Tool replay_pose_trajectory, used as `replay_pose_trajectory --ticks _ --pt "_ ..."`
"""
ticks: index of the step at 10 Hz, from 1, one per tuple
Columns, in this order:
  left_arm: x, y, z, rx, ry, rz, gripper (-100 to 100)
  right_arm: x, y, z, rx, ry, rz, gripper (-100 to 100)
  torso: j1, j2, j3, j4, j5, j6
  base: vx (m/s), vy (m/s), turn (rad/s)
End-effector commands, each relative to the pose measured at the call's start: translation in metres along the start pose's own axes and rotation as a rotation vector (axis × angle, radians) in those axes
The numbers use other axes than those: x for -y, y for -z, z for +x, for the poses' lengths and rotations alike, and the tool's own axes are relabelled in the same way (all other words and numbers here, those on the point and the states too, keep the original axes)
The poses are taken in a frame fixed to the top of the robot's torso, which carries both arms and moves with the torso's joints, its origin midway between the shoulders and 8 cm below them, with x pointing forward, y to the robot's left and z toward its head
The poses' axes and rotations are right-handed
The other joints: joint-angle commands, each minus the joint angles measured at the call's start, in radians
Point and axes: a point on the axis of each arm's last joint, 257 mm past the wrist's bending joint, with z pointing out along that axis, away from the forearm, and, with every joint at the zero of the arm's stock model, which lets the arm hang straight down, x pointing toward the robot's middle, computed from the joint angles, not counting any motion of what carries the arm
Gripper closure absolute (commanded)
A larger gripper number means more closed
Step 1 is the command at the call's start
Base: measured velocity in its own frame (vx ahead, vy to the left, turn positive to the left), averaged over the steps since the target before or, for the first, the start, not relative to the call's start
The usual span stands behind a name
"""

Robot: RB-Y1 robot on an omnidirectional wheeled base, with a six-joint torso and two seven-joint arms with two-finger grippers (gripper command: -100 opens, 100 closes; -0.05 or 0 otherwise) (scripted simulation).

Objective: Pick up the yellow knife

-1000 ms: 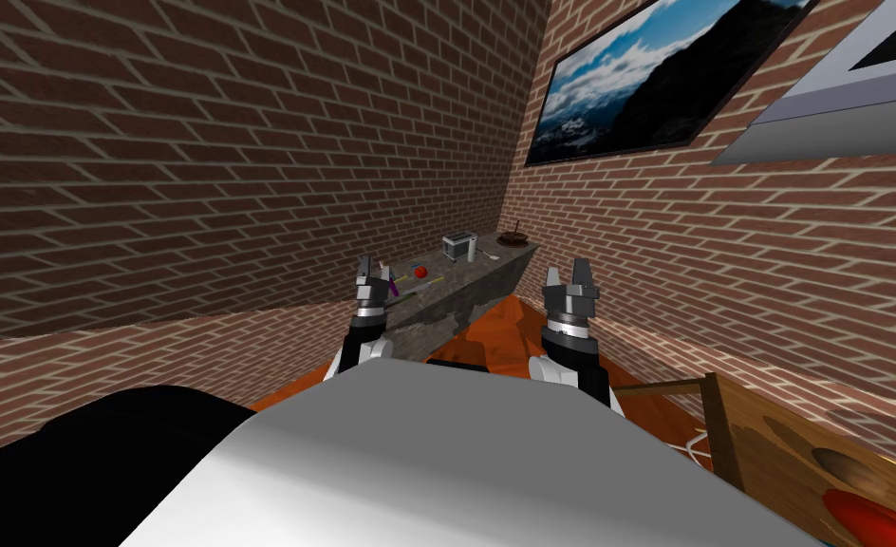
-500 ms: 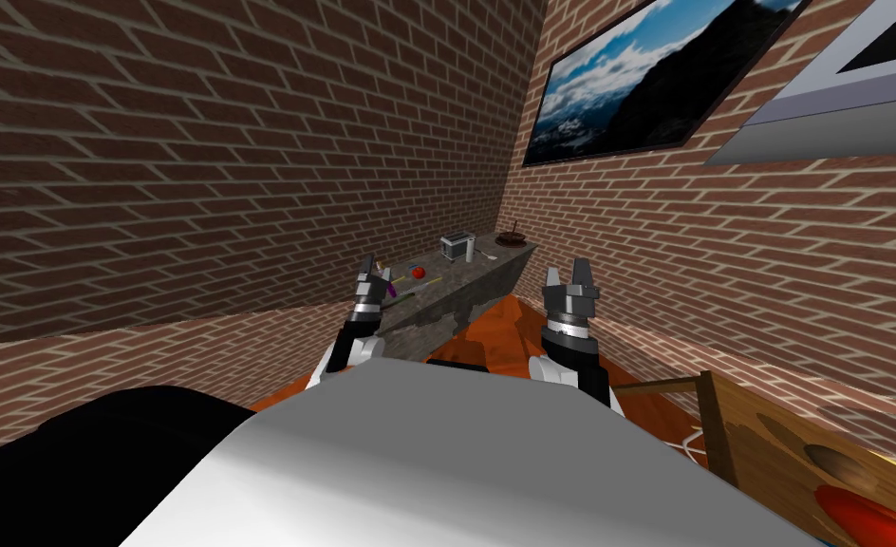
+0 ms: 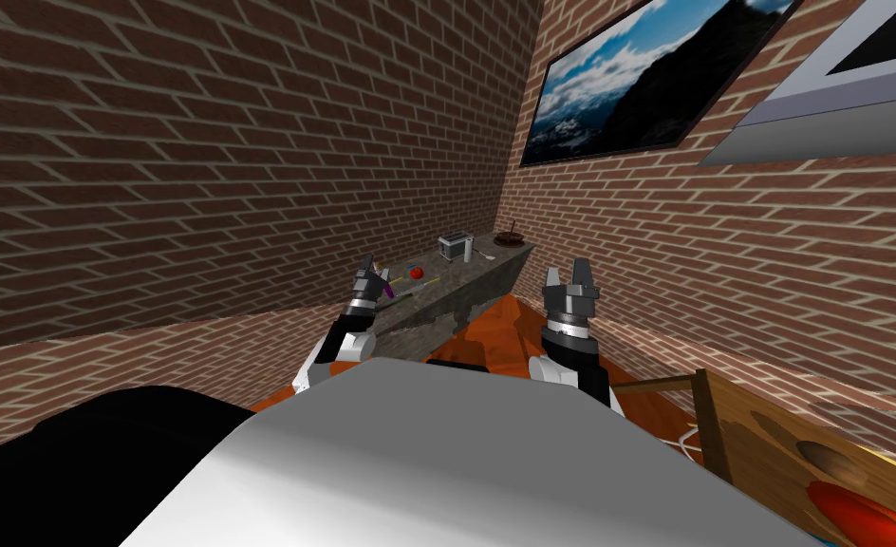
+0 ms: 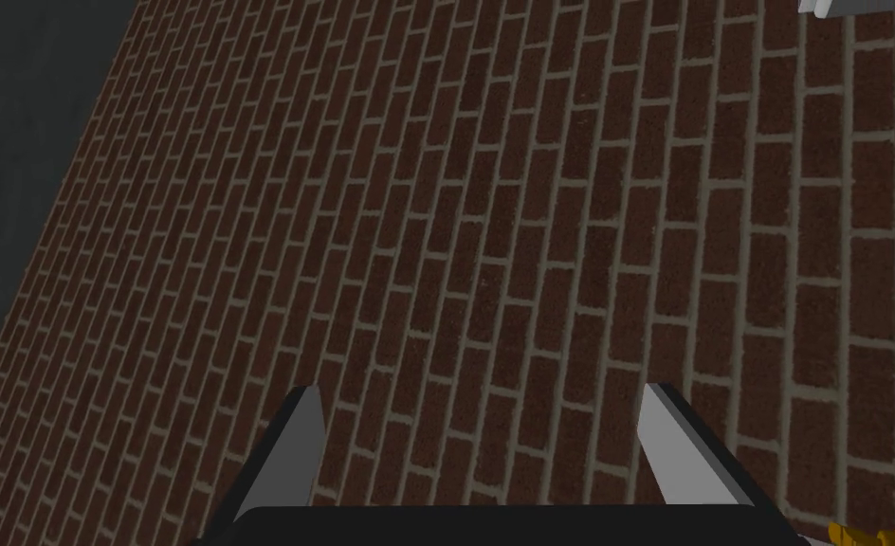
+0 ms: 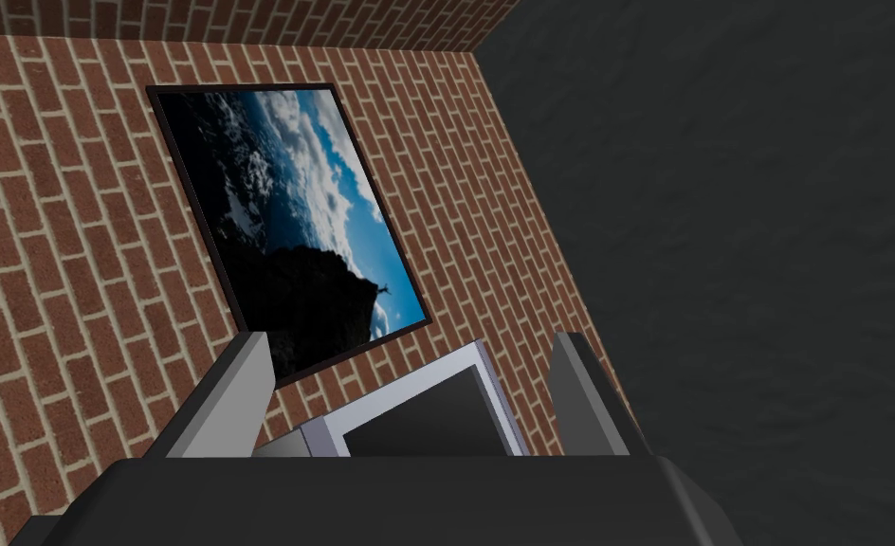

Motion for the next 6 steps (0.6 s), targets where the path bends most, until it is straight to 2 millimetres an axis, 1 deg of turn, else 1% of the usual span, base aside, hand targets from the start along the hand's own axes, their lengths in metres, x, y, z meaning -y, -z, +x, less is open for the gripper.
replay_pose_trajectory --ticks 1,2,3,4,5,6 --pt "-0.007 -0.002 -0.003 -0.002 0.003 -0.036 -100 0.0 0.0 0.0 0.0 0.0 0.0 0 0.0 0.0 0.0 0.0 0.0 0.0 0.007 -0.013 -0.01" --pt "-0.008 -0.006 -0.01 -0.012 0.007 -0.056 -100 0.0 0.0 0.0 0.0 0.0 0.0 0 0.0 0.0 0.0 0.0 0.0 0.0 0.009 -0.017 -0.022" --pt "-0.014 -0.006 -0.011 -0.009 0.007 -0.079 -100 0.0 0.0 0.0 0.0 0.0 0.0 0 0.0 0.0 0.0 0.0 0.0 0.0 0.01 -0.014 -0.013" --pt "-0.015 -0.011 -0.018 -0.018 0.01 -0.096 -100 0.0 0.0 0.0 0.0 0.0 0.0 0 0.0 0.0 0.0 0.0 0.0 0.0 0.013 -0.017 -0.021" --pt "-0.021 -0.01 -0.019 -0.015 0.01 -0.123 -100 0.0 0.0 0.0 0.0 0.0 0.0 0 0.0 0.0 0.0 0.0 0.0 0.0 0.01 -0.015 -0.015" --pt "-0.02 -0.014 -0.026 -0.023 0.015 -0.138 -100 0.0 0.0 0.0 0.0 0.0 0.0 0 0.0 0.0 0.0 0.0 0.0 0.0 0.012 -0.022 -0.039"
